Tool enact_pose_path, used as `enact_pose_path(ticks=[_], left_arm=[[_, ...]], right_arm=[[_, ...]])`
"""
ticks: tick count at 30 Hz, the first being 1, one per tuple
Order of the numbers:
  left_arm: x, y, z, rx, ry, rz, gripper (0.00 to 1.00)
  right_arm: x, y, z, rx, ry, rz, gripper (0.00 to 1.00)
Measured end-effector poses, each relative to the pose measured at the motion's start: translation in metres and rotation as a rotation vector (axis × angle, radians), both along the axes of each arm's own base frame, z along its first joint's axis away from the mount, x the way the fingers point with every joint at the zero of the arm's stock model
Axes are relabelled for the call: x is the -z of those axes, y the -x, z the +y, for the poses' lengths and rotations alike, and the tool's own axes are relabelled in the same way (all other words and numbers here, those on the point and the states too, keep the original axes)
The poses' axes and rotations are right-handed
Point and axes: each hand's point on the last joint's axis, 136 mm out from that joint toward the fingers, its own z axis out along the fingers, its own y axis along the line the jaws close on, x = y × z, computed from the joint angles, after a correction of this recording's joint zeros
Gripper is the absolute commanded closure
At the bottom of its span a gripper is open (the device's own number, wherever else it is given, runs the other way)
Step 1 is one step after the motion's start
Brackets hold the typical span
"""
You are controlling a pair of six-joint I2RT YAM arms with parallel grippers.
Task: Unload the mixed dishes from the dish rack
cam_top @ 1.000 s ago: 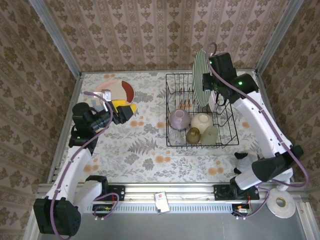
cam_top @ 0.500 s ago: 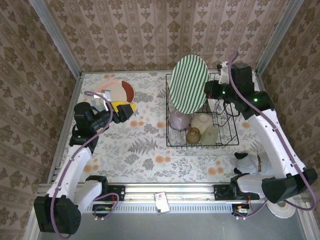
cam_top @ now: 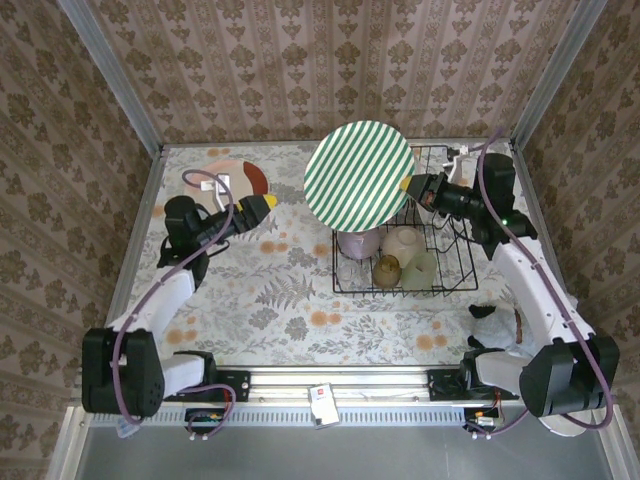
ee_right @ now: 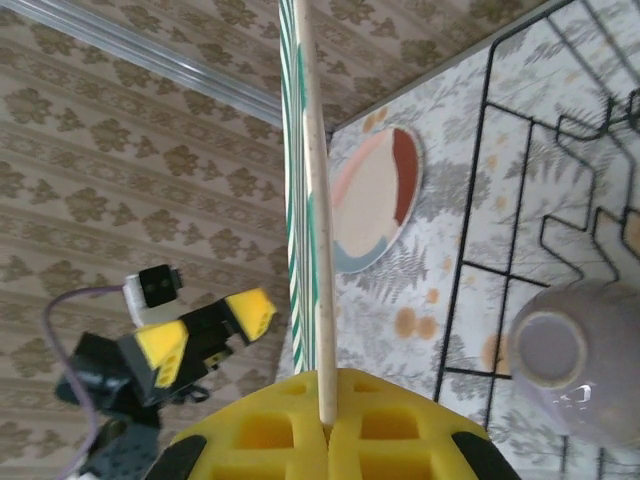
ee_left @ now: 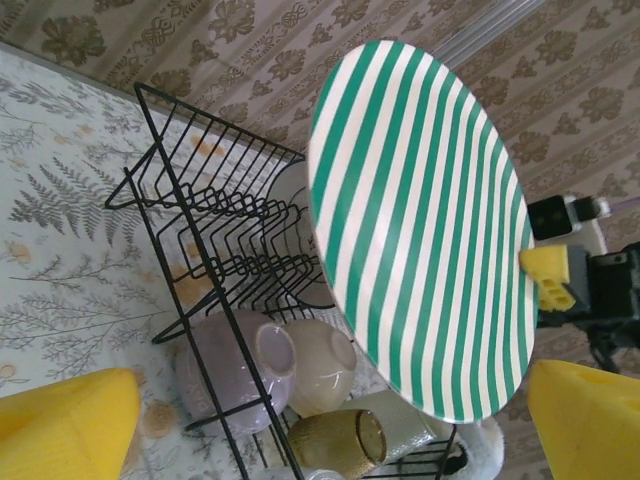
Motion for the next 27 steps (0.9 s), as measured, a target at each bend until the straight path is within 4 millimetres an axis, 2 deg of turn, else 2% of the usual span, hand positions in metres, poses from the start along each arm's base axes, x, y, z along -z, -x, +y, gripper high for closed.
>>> enact_pose_path(ticks=[6, 14, 27], left_arm=[[0.002, -0.012, -0.006, 0.033, 0.084, 0.044, 0.07], [-0.004, -0.017, -0.013, 0.085, 0.168, 0.059, 0.15], [-0.027, -0.002, -0.054, 0.216, 0.226, 0.015, 0.25]], right_arm=[[-0.004, -0.001, 0.007, -0.045, -0.136, -0.005, 1.0], [-0.009, 0.002, 0.013, -0.095, -0.202, -0.023, 1.0], [-0.011, 0.004, 0.015, -0.119, -0.213, -0.021, 1.0]])
